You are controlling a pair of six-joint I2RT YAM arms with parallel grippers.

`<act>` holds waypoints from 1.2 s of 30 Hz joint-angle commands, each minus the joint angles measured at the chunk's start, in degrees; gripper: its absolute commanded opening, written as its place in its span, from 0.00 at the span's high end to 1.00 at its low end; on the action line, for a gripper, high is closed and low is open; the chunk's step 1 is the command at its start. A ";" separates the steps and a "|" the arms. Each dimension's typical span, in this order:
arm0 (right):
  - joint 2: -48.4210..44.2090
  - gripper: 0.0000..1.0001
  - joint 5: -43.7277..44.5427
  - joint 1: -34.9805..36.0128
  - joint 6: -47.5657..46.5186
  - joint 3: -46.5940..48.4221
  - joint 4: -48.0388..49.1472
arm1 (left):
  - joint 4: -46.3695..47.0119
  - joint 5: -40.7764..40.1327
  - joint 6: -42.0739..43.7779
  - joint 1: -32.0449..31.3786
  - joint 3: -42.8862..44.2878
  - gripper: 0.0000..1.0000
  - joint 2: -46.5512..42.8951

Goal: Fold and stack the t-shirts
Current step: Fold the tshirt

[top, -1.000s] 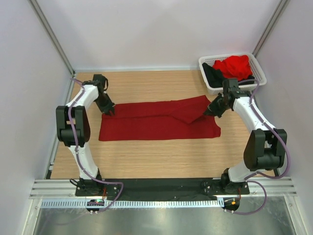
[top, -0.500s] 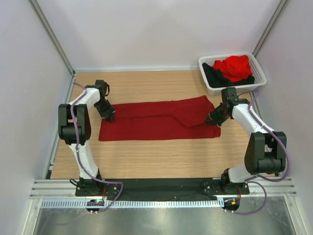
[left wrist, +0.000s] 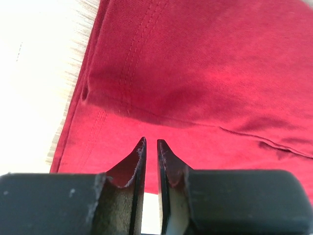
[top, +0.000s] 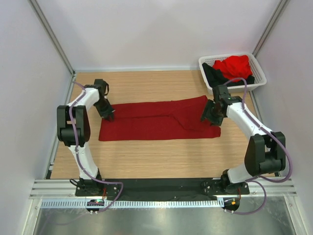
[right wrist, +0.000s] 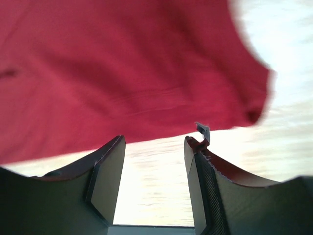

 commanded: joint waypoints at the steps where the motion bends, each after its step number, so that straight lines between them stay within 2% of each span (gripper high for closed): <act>1: -0.12 0.42 -2.63 5.17 -4.24 4.00 3.95 | 0.13 -0.23 1.02 0.13 0.78 0.85 -3.83; 3: 3.12 0.43 -1.75 7.55 -4.51 6.36 3.95 | 0.13 -0.31 1.11 0.13 0.60 0.85 -4.36; 5: 5.24 0.47 -2.02 8.08 -4.07 7.95 4.39 | 0.40 -0.22 1.19 0.13 0.25 0.85 -4.97; 8: 8.67 0.48 0.08 8.09 -3.63 12.42 5.18 | 0.75 -0.31 1.55 0.13 -0.02 0.85 -4.63; 14: 18.42 0.46 8.79 8.00 -1.35 22.80 -0.61 | 1.45 -2.23 2.69 0.13 -0.63 0.86 -0.85; 18: 23.08 0.43 13.79 8.00 4.79 28.86 -3.60 | 2.15 -3.56 2.51 0.57 -1.95 0.86 0.73; 21: 25.46 0.39 15.29 8.44 12.42 30.81 -4.39 | 2.33 -3.56 2.25 1.28 -3.00 0.86 1.44; 28: 31.09 0.35 18.37 8.79 20.96 35.46 -8.00 | 2.95 -3.48 2.34 2.95 -5.11 0.86 1.53; 36: 34.52 0.35 19.87 9.84 23.79 37.05 -8.62 | 2.60 -2.51 2.69 3.83 -4.24 0.86 0.65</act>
